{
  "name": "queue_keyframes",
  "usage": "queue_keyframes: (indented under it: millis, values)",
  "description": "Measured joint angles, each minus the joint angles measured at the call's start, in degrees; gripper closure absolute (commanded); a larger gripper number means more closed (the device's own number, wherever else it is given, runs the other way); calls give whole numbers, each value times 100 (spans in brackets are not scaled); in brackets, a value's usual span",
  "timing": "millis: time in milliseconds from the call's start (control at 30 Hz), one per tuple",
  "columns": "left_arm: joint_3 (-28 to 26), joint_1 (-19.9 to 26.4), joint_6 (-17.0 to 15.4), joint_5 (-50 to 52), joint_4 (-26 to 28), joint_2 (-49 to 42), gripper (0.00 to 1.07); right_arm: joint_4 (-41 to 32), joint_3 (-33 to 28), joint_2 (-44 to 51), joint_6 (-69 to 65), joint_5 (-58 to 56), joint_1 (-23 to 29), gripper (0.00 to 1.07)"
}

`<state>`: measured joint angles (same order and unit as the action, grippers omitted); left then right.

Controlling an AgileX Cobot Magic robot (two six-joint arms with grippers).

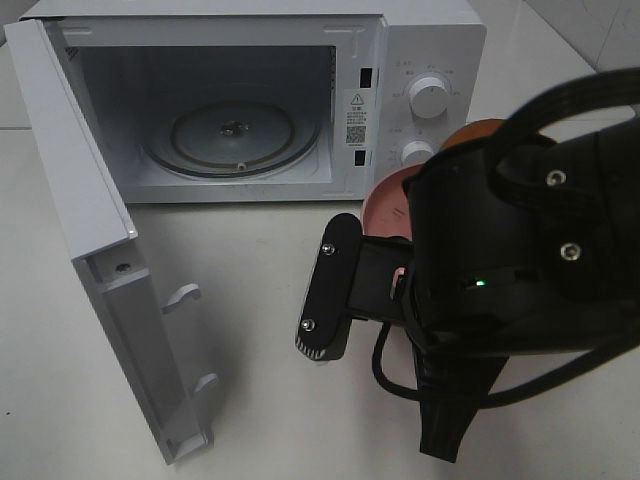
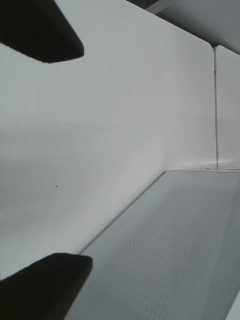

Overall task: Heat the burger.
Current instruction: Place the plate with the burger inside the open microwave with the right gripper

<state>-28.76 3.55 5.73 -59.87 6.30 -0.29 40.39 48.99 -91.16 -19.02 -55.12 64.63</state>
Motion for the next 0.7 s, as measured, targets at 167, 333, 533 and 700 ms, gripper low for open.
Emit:
queue_keyframes:
  millis: [167, 333, 533, 700]
  values:
    - [0, 0, 0, 0, 0, 0, 9, 63, 0, 0, 378, 275, 0, 105]
    - [0, 0, 0, 0, 0, 0, 9, 109, 0, 0, 791, 590, 0, 105]
    - [0, 0, 0, 0, 0, 0, 9, 338, 0, 0, 1066, 888, 0, 105]
    - [0, 0, 0, 0, 0, 0, 9, 498, 0, 0, 1369, 1134, 0, 104]
